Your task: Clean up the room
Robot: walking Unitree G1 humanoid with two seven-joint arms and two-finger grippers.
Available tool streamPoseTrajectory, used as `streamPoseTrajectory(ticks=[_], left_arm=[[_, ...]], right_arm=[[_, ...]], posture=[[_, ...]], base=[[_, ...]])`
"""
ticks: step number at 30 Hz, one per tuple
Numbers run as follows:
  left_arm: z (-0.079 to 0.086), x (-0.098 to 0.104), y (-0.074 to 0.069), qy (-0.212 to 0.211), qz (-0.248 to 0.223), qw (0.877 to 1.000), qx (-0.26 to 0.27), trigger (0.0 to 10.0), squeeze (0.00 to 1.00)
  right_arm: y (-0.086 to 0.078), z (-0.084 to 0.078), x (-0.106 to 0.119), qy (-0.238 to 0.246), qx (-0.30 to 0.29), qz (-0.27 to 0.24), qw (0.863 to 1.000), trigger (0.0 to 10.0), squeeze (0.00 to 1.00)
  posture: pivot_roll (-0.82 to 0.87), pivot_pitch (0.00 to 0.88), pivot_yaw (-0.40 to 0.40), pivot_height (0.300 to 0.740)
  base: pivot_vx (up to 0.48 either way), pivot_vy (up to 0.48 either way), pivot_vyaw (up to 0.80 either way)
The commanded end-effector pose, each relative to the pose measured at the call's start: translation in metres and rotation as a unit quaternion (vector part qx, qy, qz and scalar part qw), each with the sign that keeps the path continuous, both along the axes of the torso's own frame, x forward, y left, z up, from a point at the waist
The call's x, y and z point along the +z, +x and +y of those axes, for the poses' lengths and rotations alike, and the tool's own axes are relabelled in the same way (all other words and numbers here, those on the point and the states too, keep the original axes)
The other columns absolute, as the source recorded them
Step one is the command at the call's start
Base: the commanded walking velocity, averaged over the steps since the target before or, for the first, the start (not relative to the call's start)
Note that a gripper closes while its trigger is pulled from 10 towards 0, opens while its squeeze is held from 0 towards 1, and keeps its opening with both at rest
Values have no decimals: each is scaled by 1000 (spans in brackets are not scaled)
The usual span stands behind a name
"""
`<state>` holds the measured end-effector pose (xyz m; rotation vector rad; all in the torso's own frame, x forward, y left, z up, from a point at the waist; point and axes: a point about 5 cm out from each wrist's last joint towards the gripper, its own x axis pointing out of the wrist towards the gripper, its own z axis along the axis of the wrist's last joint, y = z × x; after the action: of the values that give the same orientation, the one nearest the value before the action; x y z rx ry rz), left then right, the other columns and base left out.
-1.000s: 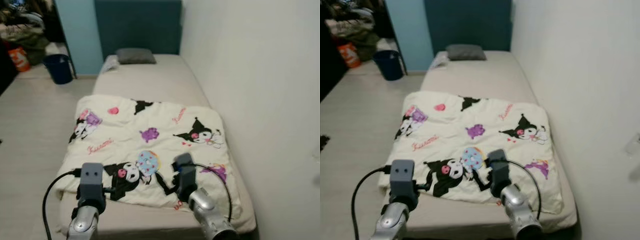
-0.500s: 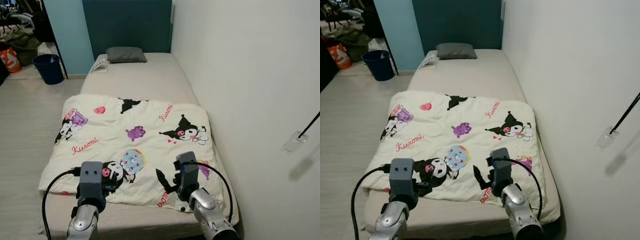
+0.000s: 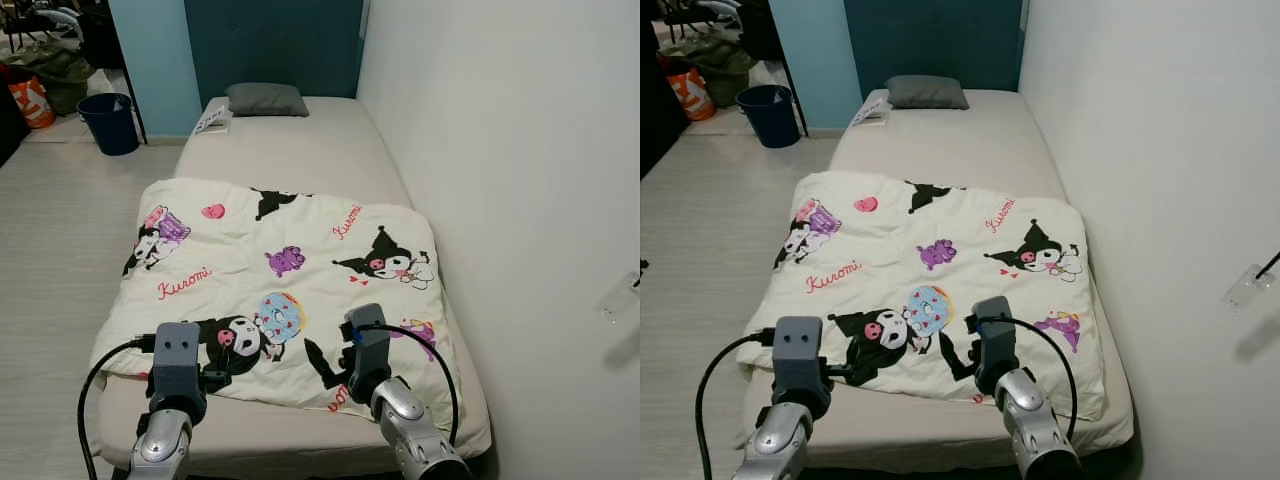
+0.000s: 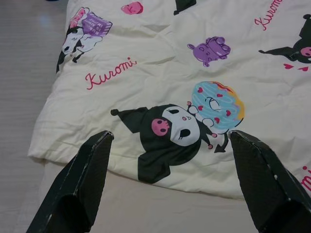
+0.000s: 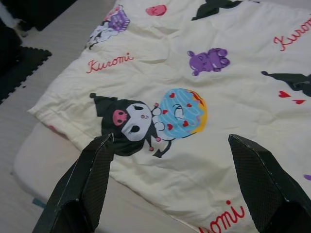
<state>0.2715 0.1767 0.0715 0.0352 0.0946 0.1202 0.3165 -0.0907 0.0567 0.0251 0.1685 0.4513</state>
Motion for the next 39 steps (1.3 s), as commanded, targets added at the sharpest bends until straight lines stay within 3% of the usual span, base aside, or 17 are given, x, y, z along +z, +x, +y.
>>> streamPoseTrajectory(ticks=[1, 9, 18, 39], left_arm=[[2, -3, -2, 1, 5, 1000, 0, 10000, 0], [3, -9, -1, 28, 32, 999, -3, 10000, 0], [7, -9, 3, 30, 33, 999, 2, 10000, 0], [9, -10, 3, 37, 40, 999, 3, 10000, 0]], right_arm=[[-4, -4, -8, -13, -7, 14, 1000, 10000, 0], [-3, -9, -11, -31, -18, 23, 999, 10000, 0], [-2, -10, -13, -24, -31, 37, 999, 10000, 0], [0, -6, -11, -22, -22, 34, 999, 10000, 0]], posture=[[-7, 117, -42, 740], [-6, 115, -45, 740], [-4, 124, -43, 740], [-5, 130, -43, 670]], base=[[0, 0, 0], [0, 0, 0], [0, 0, 0], [0, 0, 0]])
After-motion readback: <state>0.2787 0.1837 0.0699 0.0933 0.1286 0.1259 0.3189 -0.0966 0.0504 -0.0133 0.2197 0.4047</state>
